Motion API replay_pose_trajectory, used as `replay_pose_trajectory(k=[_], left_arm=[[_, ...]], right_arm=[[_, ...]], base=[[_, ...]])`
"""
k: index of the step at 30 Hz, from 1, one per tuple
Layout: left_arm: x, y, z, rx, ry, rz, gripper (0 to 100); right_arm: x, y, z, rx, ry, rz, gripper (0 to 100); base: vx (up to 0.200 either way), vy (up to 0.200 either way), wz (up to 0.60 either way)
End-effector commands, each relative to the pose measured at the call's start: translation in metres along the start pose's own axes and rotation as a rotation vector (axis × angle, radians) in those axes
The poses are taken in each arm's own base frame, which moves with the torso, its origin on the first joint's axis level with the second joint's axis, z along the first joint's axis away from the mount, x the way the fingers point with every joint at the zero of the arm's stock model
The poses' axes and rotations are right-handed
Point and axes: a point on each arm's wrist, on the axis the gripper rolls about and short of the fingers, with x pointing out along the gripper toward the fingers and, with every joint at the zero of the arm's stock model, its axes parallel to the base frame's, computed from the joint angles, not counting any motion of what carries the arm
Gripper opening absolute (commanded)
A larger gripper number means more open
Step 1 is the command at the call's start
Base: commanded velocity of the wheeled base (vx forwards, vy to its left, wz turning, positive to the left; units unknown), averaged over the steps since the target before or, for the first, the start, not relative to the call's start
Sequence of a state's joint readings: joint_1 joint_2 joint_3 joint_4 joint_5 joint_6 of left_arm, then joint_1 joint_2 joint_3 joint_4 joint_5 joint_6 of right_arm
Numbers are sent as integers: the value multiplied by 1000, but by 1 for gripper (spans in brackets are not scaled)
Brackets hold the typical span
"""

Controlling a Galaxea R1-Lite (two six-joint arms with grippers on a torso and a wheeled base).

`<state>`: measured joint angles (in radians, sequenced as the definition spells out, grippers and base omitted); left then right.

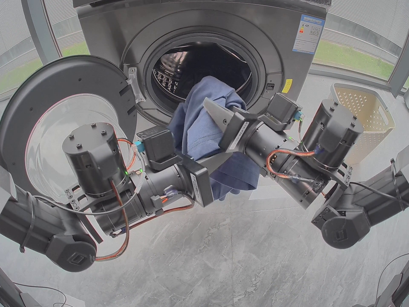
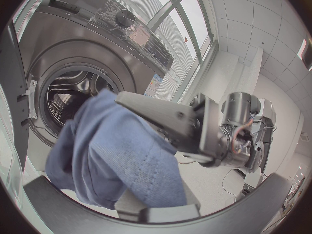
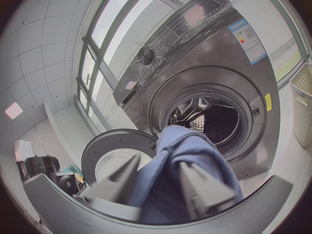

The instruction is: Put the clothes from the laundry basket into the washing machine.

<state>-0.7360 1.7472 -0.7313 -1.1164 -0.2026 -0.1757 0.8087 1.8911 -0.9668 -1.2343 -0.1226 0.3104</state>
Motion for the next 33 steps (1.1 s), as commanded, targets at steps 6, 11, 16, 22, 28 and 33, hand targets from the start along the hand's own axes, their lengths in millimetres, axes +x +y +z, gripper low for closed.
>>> replay_pose_trajectory(k=[6,11,16,22,28,33], left_arm=[[0,18,20,16,-76,54,0],[1,20,23,15,-90,57,0],[0,19,25,15,-96,55,0],[1,19,31,18,-115,54,0],[7,16,56,39,-231,29,0],[9,11,74,56,-302,11,0]], right_arm=[[-39,-12,-3,-15,87,-18,100],[-41,-19,8,-23,63,-53,100],[-40,-34,11,-36,49,-101,100],[-40,-54,13,-51,45,-164,100],[-53,-86,-4,-83,118,-264,100],[-62,-89,-16,-85,151,-267,100]], base=[[0,0,0],[0,0,0],[0,0,0],[0,0,0],[0,0,0],[0,0,0]])
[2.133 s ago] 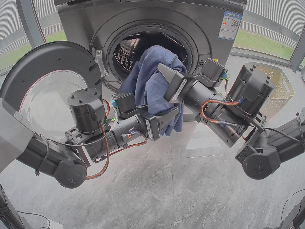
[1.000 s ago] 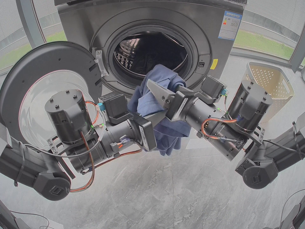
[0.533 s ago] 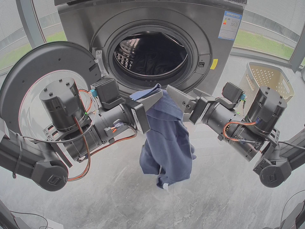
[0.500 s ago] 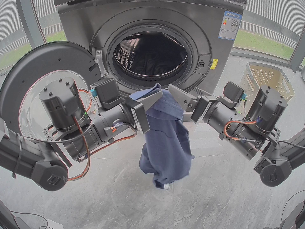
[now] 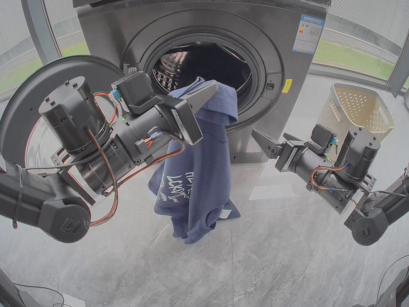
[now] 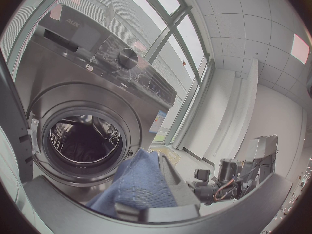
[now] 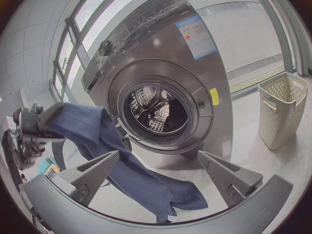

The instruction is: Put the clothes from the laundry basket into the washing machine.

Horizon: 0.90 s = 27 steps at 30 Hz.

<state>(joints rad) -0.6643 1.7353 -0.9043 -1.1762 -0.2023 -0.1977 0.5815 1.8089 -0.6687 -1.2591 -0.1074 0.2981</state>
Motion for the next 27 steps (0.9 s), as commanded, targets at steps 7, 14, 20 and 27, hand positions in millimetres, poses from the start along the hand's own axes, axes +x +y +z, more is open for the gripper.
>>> replay_pose_trajectory(k=[7,14,20,27], left_arm=[[3,-6,40,15,-129,-22,0],[0,-8,51,21,-154,-30,0],[-3,-10,56,24,-167,-35,0],[-3,-11,58,26,-170,-44,0]], right_arm=[[0,-13,-35,-36,65,-19,100],[-4,-19,-54,-72,99,6,100],[-6,-25,-71,-79,157,19,100],[3,-48,-102,-97,211,5,100]], base=[[0,0,0],[0,0,0],[0,0,0],[0,0,0]])
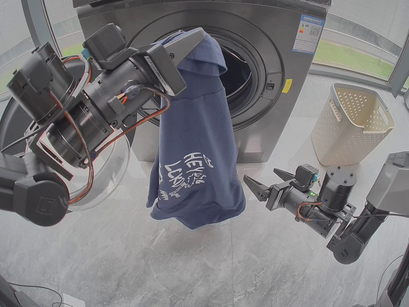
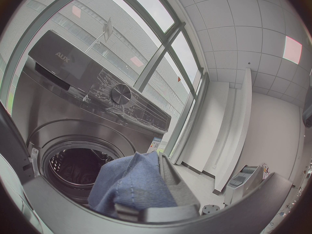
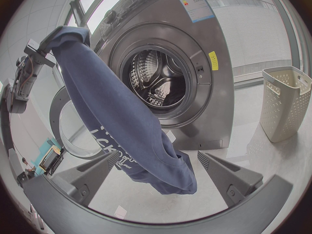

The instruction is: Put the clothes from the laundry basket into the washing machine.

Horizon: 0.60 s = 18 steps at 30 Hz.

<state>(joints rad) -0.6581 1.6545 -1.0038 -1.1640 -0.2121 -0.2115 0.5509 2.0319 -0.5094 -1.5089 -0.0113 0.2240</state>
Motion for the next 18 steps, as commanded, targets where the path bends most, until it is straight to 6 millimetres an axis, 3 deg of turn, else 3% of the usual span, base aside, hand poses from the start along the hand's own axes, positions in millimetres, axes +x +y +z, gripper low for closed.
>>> replay_pose_trajectory(k=[1,9,18], left_arm=[[0,-1,4,3,-11,-7,0],[-3,-4,19,7,-29,-9,0],[-3,-4,18,6,-25,-8,0]], right_arm=[[11,-17,-31,-14,78,-25,100],[30,-33,-59,-26,131,-24,100],[45,-51,-98,-59,210,-44,100]], base=[[0,0,0],[0,0,0],[0,0,0]])
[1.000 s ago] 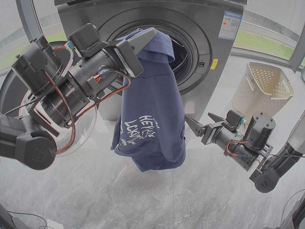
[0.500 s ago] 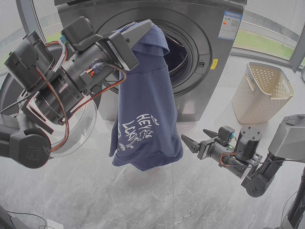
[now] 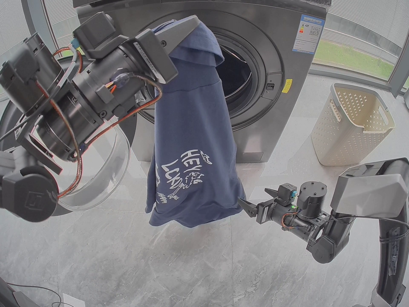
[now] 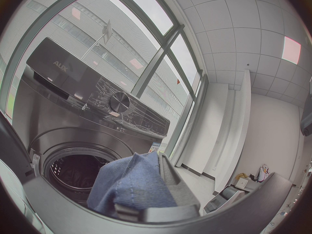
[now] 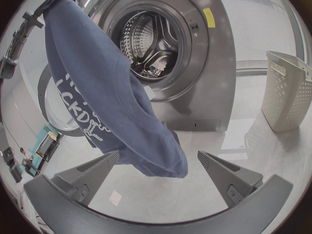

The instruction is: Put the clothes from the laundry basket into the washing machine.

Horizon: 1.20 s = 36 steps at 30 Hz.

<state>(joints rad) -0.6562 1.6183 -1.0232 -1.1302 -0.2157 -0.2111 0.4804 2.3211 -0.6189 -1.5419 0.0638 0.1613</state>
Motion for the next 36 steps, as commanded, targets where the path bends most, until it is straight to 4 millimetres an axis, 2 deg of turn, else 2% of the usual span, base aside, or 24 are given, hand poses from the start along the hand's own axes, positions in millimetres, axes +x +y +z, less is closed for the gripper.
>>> replay_pose_trajectory(k=[1,10,12,18,25,26,36], left_arm=[[0,-1,2,0,-4,-2,0],[-1,-1,1,-2,-2,-1,0],[-1,-1,1,-2,-2,-1,0],[-2,-1,1,-2,-2,-1,0],[-1,-1,1,-2,-3,-2,0],[-1,-1,1,-2,-3,-2,0],[-2,0,2,-1,-6,4,0]], right_arm=[[15,-13,-33,-9,71,-26,100],[55,-29,-49,-33,14,-9,100],[60,-32,-51,-39,6,-11,100],[90,-44,-57,-59,-56,-7,100],[105,-45,-56,-74,-109,27,100],[107,-45,-54,-80,-119,28,0],[107,-56,-42,-86,-162,5,0]], base=[[0,0,0],[0,0,0],[0,0,0],[0,0,0],[0,0,0],[0,0,0],[0,0,0]])
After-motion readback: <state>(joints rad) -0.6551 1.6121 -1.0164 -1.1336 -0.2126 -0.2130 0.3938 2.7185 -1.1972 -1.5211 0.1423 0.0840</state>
